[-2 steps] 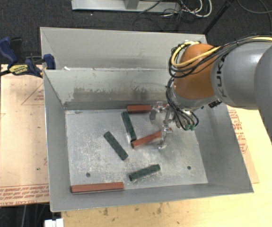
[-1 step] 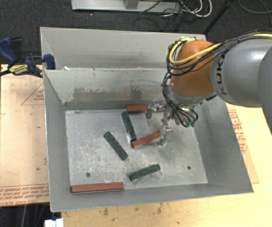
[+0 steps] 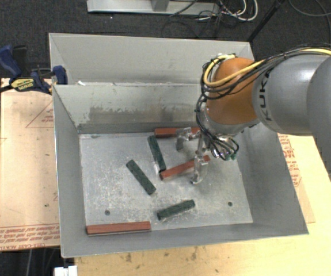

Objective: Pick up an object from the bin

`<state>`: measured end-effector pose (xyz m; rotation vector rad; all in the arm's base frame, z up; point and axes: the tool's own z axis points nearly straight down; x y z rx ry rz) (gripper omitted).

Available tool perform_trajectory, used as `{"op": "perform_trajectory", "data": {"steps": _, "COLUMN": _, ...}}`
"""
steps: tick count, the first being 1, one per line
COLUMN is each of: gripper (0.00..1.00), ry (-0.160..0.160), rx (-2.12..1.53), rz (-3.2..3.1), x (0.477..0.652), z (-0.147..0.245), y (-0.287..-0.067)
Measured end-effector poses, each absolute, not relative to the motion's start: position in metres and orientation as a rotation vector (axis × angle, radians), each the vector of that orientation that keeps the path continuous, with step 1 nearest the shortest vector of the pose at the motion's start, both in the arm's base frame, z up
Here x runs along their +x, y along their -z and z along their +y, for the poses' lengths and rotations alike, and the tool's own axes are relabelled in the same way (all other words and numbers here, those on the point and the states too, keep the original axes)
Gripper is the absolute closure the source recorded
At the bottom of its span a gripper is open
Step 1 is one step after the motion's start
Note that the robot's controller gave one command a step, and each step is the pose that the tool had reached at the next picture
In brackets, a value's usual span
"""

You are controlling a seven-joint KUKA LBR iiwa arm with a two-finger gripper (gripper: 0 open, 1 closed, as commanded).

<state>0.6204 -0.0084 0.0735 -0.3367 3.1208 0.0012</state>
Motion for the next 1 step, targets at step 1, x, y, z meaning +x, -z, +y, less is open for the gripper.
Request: {"op": "perform_trajectory", "data": {"steps": 1, "gripper": 1.00, "ry": -0.002, "rx": -0.358, "rz": 3.116, "x": 0.6233, "z": -0.0131, "y": -0.0715}}
